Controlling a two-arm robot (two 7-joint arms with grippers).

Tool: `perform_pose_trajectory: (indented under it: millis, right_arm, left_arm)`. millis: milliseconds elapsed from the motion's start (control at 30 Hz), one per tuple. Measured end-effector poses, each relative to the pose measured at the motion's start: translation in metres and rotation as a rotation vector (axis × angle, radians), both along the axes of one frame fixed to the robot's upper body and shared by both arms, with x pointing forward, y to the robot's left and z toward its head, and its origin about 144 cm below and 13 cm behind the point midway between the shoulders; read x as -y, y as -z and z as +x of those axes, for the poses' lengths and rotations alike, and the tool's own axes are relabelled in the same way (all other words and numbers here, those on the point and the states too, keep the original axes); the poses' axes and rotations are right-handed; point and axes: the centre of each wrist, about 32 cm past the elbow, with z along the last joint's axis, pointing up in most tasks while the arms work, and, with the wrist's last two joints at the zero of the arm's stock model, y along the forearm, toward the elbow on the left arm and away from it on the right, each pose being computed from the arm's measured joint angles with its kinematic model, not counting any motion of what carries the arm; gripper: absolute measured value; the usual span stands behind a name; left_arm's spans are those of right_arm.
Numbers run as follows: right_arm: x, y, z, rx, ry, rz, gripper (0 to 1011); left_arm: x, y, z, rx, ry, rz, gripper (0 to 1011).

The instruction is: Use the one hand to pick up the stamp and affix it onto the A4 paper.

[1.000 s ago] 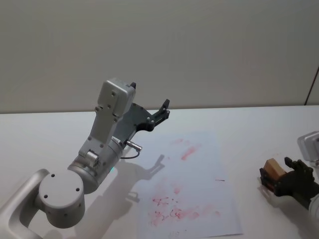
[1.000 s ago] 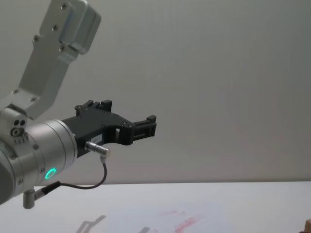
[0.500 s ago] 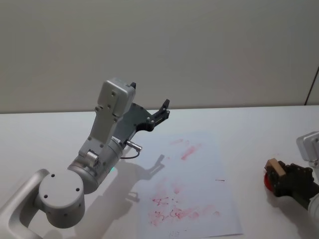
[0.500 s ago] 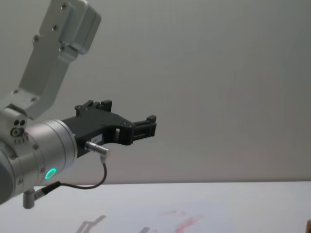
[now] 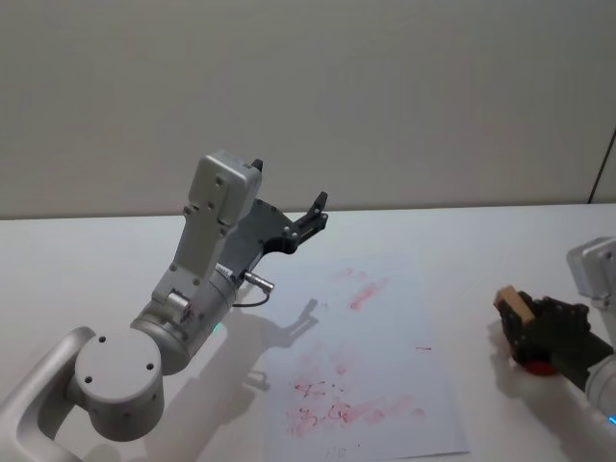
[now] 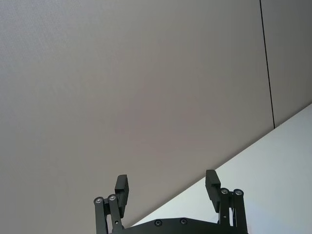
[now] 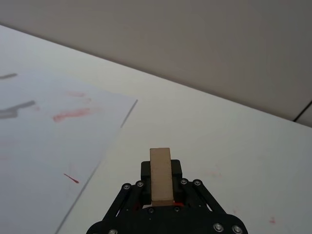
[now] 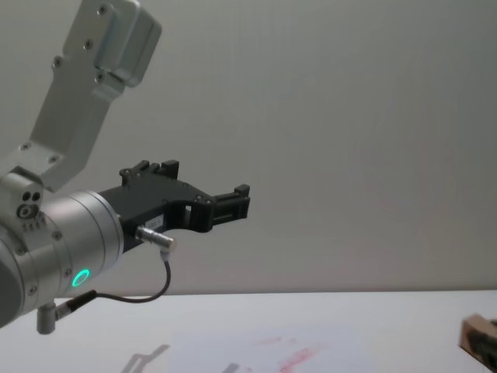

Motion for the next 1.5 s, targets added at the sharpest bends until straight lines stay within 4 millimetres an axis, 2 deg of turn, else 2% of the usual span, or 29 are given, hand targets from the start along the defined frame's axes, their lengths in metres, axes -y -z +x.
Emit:
perform_pose_trajectory:
  millis: [333,567,767,1267,1500]
  right_arm:
    - [-0.020,-0.019,0.007,0.052,-0.126,0.079,217]
    - [-0.037,-0.023,0.011,0.029,-0.198,0.110,217]
    - [-0.047,-0.019,0.015,-0.016,-0.232,0.099,217]
    - [-0.074,0.004,0.023,-0.126,-0.275,0.024,217]
    - [-0.081,0.009,0.025,-0.145,-0.274,0.015,217]
  left_arm:
    - [0.000,0.000,0.000,0.000,0.000,0.000,1001]
    - [0.000,0.000,0.000,0.000,0.000,0.000,1001]
    - [0.000,0.000,0.000,0.000,0.000,0.000,1001]
    - [0.000,0.000,0.000,0.000,0.000,0.000,1001]
    - [0.000,0.000,0.000,0.000,0.000,0.000,1001]
